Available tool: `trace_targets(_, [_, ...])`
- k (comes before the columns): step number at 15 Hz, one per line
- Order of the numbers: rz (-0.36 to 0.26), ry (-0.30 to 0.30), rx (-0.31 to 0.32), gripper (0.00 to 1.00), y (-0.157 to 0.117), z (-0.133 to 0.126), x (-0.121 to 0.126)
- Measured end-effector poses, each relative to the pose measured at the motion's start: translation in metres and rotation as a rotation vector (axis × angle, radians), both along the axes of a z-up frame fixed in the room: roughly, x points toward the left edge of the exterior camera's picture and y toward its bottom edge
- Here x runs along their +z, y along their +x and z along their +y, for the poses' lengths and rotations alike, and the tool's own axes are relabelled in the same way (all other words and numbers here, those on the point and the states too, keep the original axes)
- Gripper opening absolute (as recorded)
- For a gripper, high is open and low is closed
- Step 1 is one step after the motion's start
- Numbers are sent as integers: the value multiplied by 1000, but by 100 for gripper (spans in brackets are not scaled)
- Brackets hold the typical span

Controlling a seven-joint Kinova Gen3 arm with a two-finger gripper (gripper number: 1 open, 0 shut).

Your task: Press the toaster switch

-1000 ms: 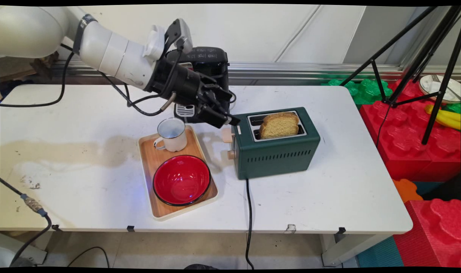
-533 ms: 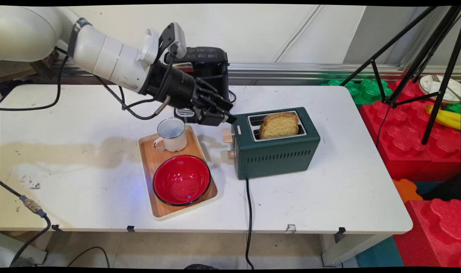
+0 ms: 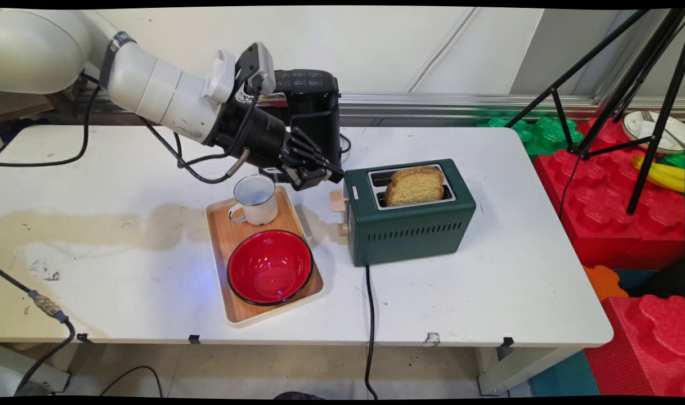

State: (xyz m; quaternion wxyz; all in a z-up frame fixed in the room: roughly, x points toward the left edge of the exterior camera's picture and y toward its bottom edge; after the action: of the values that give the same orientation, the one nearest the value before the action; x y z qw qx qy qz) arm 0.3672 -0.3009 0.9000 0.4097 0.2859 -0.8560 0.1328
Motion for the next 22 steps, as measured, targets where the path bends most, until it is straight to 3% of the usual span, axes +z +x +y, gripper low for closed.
trace_targets(22, [-26,94,44,0,-12,-21,-41])
